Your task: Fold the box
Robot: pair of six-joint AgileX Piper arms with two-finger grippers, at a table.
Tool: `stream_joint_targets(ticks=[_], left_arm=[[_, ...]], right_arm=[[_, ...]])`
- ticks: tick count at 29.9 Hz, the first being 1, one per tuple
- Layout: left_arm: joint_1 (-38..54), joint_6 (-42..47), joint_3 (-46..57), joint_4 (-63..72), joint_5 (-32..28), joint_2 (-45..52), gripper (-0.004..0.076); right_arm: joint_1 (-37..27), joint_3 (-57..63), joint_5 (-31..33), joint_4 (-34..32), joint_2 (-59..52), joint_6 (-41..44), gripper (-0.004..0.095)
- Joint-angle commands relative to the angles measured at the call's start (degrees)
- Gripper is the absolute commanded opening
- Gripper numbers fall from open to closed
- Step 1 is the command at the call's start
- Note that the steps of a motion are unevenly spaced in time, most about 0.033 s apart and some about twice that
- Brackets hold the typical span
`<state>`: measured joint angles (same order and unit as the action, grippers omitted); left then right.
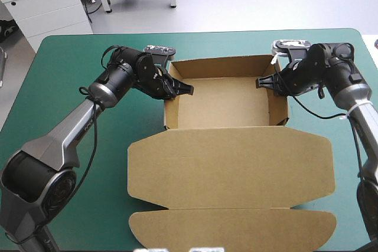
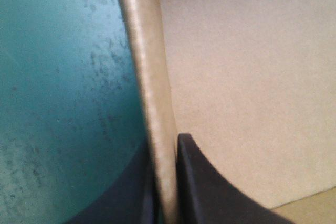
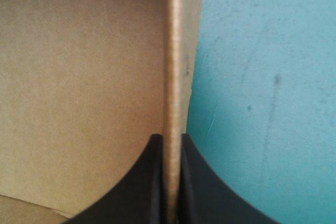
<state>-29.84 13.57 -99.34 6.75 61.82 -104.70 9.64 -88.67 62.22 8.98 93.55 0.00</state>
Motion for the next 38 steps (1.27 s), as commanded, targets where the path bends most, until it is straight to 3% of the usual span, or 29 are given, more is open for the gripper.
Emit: stream_joint_targets(ticks=[1,18,21,23,26,28,30,33,38], left_arm=[[0.12,-3.04,-1.59,-0.28,-1.53,1.61,-0.0006],[0.12,-3.82,-1.59,4.12,-0.93,-5.29,-0.0005],[0.15,-3.82,-1.59,4.12,-0.57,-5.29,0.0054],[0.51,-3.72,-1.59,4.41,0.05,-5.29,0.0153],[1.61,-3.72,-1.59,6.65,0.95,-5.29,0.037],[2.8,-5.24,-2.17,8.73,2.22,-5.29,0.0521],[4.08,-5.37,-2.84,9.72,3.55,-5.29,0.0605],[5.28,-6.39,-4.25,11.12,6.23,-5.29,0.0633],[5.66,-10.9,-6.69,11.51,7.9,-4.19,0.0633]], right_arm=[[-0.12,-1.87,0.59,4.81,0.38,-3.23,-0.0014],[-0.12,-1.87,-0.51,4.86,8.42,-5.91,-0.0014],[-0.12,-1.87,0.79,5.05,8.42,-7.83,-0.0004],[-0.12,-1.87,1.43,5.07,8.42,-7.83,0.0052],[-0.12,-1.87,2.54,5.27,8.42,-7.73,0.0244],[-0.12,-1.87,3.6,5.77,8.42,-7.46,0.0447],[-0.12,-1.87,4.04,5.87,8.42,-7.3,0.0657],[-0.12,-1.87,4.04,5.87,8.32,-7.3,0.0835],[-0.12,-1.87,3.27,5.87,6.97,-7.3,0.0847]])
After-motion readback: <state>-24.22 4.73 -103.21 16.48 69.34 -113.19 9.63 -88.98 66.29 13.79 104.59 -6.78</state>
